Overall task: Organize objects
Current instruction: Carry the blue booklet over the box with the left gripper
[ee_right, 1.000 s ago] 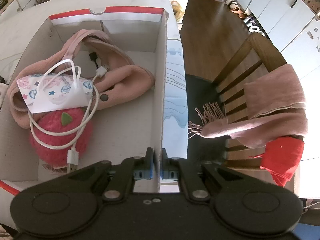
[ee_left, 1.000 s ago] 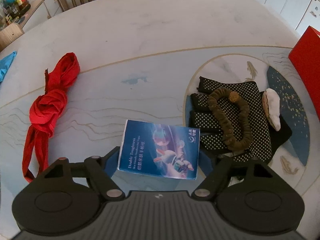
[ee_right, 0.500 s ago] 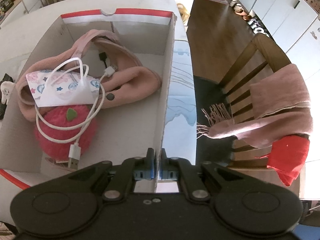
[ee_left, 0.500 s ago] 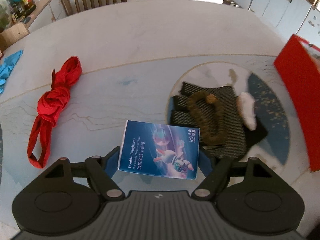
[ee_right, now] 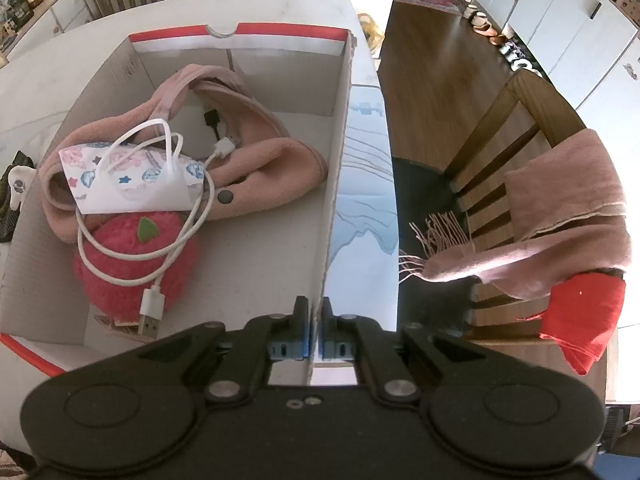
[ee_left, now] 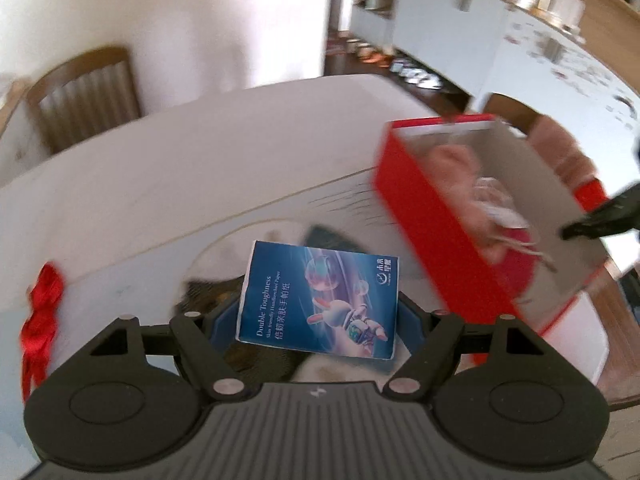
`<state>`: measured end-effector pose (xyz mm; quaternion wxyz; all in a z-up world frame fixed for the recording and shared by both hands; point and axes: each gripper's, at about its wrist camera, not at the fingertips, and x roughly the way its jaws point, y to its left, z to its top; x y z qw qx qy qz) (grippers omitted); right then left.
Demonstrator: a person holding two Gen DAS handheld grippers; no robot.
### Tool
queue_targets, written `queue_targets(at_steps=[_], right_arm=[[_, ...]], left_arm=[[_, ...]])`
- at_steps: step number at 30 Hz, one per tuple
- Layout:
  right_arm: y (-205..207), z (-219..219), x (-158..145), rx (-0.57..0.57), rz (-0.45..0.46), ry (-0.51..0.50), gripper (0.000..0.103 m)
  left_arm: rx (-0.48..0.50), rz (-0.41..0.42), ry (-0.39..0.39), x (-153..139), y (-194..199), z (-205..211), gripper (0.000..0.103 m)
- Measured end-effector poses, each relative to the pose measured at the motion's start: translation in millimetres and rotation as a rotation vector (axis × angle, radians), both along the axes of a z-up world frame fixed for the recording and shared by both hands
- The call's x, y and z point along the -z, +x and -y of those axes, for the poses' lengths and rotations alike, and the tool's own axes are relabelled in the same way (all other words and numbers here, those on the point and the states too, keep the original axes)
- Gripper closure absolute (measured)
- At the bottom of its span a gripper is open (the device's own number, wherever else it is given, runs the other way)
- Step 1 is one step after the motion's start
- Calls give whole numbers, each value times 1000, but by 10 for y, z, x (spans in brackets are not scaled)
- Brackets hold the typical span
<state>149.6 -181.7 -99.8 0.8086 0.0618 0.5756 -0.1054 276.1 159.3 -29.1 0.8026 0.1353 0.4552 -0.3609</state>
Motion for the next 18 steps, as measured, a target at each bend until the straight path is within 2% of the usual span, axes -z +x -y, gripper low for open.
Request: queue_targets(at_steps=[8,18], right_arm=[[-16,0,-3,-9,10,0,100],[-32,1,-3,-14,20,1,100]], left_arm=[[179,15,-31,-210,-334,677,25],[320,62,-16,-231,-478,1472,25]])
